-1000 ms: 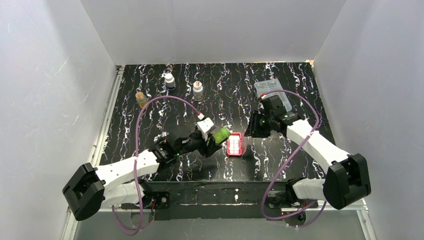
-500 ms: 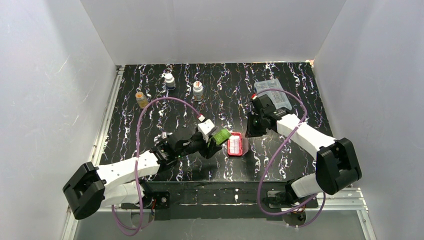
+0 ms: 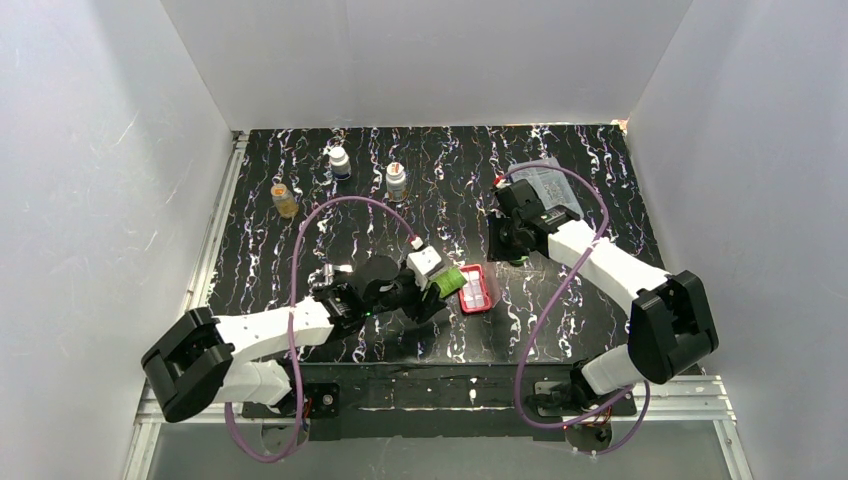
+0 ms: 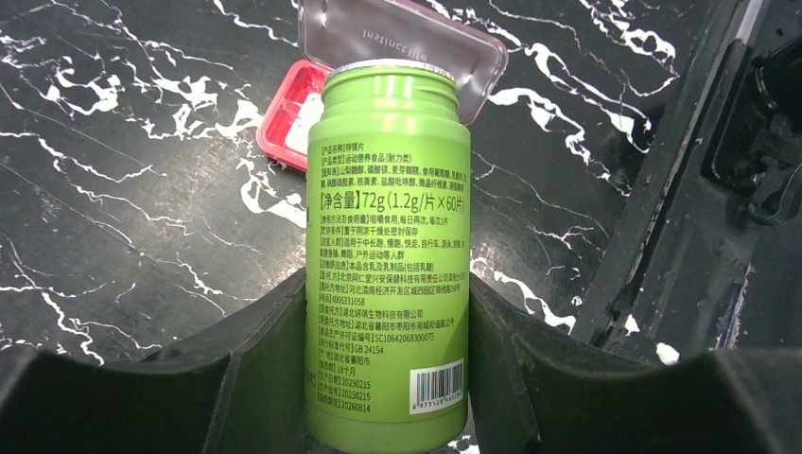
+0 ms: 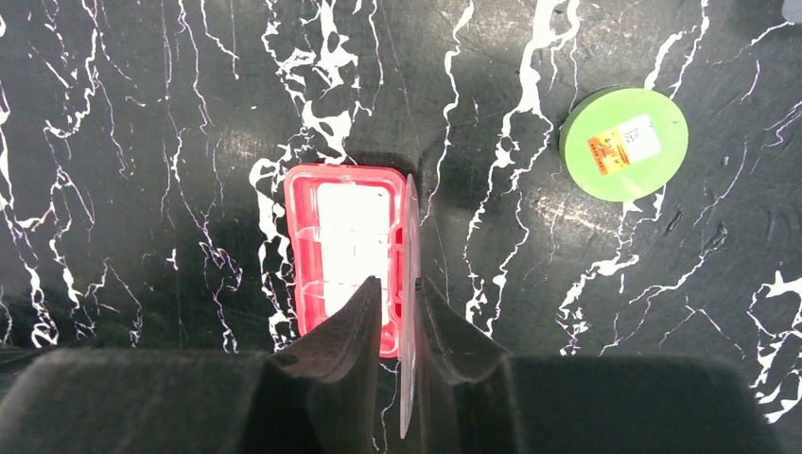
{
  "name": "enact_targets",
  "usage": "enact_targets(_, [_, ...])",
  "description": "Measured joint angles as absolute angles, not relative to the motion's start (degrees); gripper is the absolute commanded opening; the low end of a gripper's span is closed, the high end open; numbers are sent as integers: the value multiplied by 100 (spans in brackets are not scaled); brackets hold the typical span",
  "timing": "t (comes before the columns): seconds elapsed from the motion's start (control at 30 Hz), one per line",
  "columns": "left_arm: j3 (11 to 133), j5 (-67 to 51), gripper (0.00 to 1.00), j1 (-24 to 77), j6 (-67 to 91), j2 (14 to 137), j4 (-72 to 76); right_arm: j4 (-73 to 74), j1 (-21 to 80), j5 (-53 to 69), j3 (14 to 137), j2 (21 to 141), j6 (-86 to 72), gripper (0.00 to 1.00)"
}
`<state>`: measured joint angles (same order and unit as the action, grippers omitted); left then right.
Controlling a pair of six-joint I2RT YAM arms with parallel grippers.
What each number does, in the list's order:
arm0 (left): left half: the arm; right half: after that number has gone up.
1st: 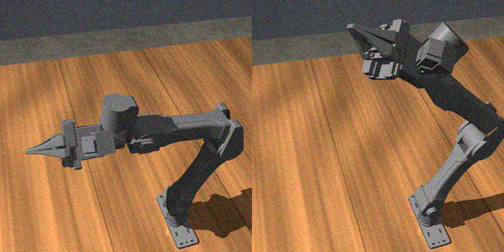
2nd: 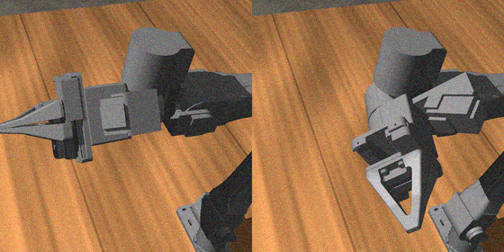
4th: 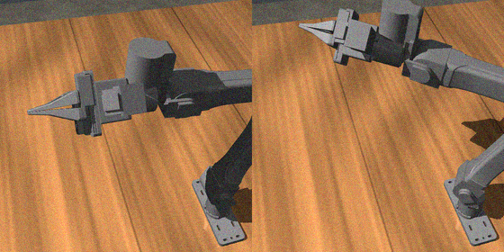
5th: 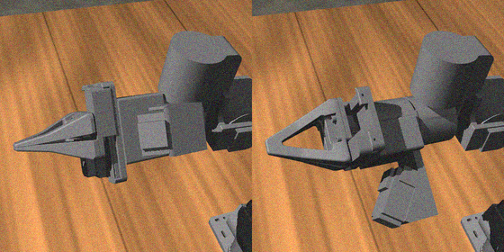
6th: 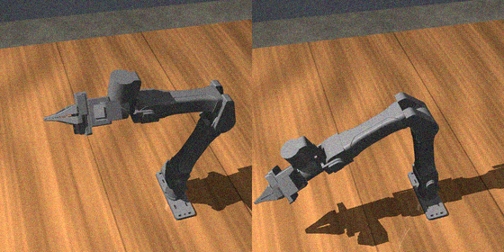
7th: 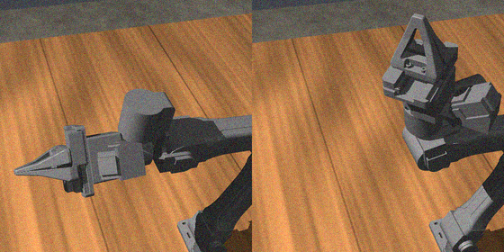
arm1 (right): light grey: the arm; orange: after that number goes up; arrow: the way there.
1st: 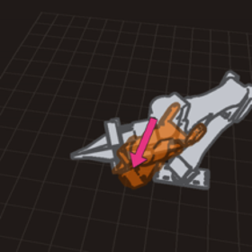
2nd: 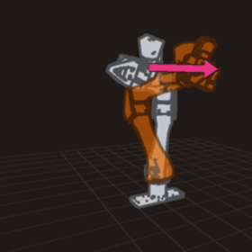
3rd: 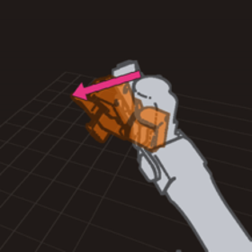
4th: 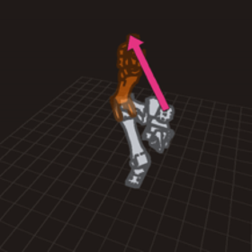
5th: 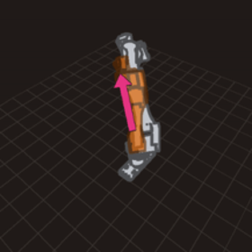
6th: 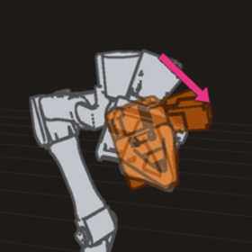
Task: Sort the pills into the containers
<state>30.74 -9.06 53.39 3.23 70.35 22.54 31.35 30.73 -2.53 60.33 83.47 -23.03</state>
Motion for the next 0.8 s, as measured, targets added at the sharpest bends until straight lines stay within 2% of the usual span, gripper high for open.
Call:
enact_targets(0.07, [3103,-947,0,5346,290,7140,2217,3167,3090,-264,6066,8346,-2274,39])
enact_targets(0.13, [3163,-986,0,5354,250,7245,2176,3187,3096,-280,6084,8302,-2259,41])
enact_targets(0.47, [3514,-1301,0,5392,127,7808,2130,3229,2571,-198,5930,7400,-2496,41])
enact_targets(0.8, [3952,-1562,0,5437,104,8317,1785,3126,1775,620,5260,7332,-2615,40])
